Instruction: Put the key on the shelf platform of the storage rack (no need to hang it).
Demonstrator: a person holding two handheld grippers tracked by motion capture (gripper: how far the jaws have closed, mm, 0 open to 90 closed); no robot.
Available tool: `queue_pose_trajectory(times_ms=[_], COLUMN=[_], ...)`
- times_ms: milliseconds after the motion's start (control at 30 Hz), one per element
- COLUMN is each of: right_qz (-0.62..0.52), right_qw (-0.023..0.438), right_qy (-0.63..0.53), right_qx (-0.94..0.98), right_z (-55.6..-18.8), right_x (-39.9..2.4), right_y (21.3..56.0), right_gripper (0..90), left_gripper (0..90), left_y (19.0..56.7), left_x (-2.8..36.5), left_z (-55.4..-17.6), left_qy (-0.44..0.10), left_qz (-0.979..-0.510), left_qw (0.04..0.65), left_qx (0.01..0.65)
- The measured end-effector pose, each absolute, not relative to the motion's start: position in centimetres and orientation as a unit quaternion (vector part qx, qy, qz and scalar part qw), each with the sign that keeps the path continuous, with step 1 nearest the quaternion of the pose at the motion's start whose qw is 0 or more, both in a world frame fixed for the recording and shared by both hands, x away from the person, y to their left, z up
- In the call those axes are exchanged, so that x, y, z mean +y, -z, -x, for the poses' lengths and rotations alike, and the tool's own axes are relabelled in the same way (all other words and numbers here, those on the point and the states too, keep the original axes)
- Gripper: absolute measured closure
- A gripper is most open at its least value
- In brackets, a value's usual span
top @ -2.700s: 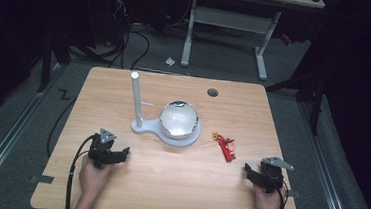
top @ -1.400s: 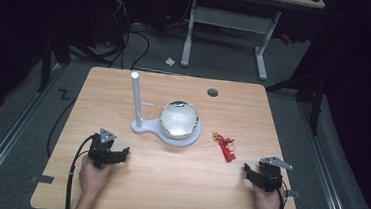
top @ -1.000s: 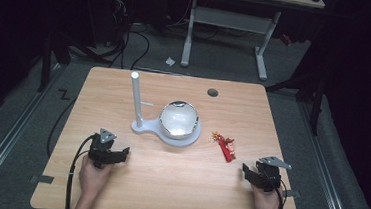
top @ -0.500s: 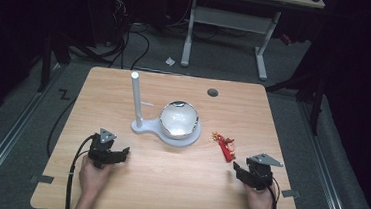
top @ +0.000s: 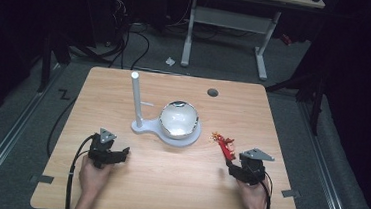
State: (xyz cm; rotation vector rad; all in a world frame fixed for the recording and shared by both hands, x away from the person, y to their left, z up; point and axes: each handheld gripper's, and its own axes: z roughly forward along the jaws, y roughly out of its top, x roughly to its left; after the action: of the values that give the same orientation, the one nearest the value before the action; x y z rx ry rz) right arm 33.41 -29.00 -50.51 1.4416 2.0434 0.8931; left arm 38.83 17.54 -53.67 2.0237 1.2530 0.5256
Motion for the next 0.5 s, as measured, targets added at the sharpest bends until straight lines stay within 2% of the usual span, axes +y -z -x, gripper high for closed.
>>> queue_pose_trajectory(times_ms=[500], right_qz=[-0.533], right_qw=[0.236], right_qy=[-0.313], right_qx=[0.750], right_z=[-36.6], right_x=[-28.1], right_y=[50.6], right_gripper=[38.9], left_gripper=[20.4], left_y=[53.7], left_x=[17.5], left_z=[-38.8], left_qy=[-0.202], left_qz=[-0.779], left_qw=[0.345], left_qx=[0.483])
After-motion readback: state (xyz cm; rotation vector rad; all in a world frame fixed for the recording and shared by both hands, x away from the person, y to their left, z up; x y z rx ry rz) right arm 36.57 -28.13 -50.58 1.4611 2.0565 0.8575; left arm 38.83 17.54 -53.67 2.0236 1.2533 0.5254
